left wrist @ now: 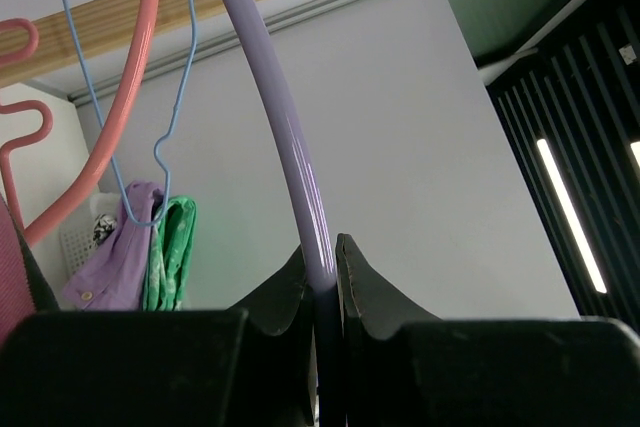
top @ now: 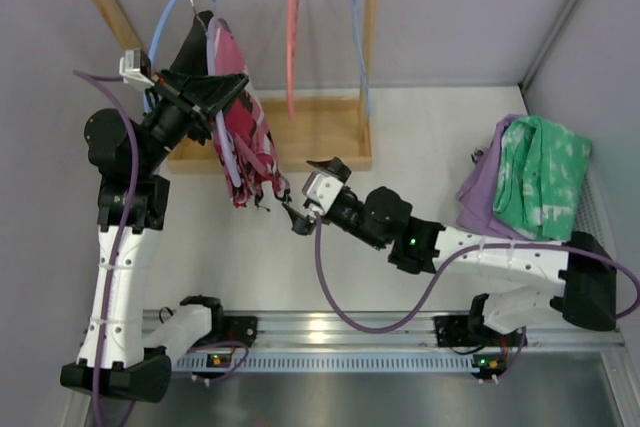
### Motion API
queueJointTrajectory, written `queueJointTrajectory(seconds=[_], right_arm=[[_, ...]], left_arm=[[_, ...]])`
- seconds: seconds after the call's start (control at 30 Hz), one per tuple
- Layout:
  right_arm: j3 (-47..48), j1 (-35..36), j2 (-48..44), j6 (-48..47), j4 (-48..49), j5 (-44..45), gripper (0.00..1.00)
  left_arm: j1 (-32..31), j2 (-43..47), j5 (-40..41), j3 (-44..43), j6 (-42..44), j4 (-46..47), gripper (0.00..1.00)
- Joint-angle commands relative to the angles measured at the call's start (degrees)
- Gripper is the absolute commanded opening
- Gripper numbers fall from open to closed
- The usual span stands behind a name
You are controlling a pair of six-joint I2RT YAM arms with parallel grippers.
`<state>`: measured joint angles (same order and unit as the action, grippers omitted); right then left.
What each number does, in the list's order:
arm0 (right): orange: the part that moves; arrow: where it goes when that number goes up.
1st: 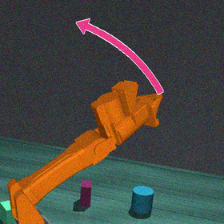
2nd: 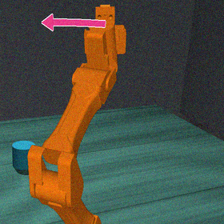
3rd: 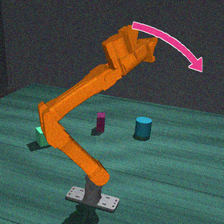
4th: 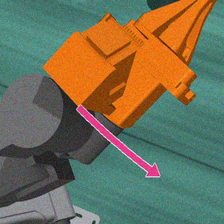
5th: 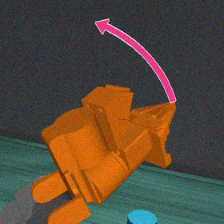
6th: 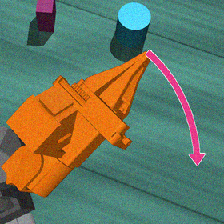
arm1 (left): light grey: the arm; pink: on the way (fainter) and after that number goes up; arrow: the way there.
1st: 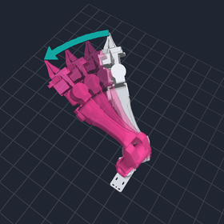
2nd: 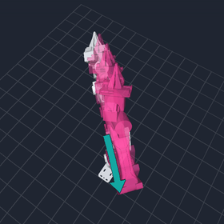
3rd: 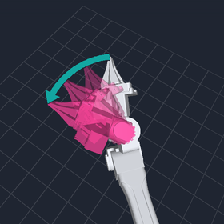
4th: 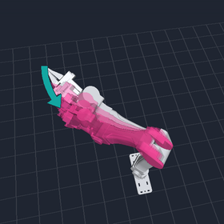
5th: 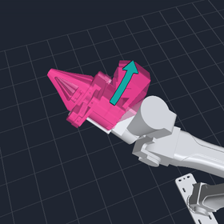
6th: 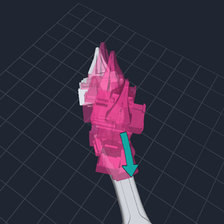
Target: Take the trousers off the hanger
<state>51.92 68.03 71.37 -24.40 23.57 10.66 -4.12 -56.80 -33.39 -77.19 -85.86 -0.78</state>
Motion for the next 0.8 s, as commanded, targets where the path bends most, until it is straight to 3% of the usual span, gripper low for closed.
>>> queueJointTrajectory(seconds=[0.0, 0.33, 0.77], right_arm=[[6.25, 2.45, 4.29, -1.17, 11.22, 5.15, 0.99], [15.57, 3.69, 12.21, -0.12, 14.83, 6.04, 0.99], [22.69, 4.92, 18.97, 2.61, 15.27, 6.12, 0.95]], left_arm=[[-0.19, 2.04, 0.87, -3.94, -1.59, 13.43, 0.0], [-0.19, 4.85, 1.31, 2.21, -2.99, 13.52, 0.0], [-0.19, 4.41, 1.92, 1.16, -3.87, 13.43, 0.0]])
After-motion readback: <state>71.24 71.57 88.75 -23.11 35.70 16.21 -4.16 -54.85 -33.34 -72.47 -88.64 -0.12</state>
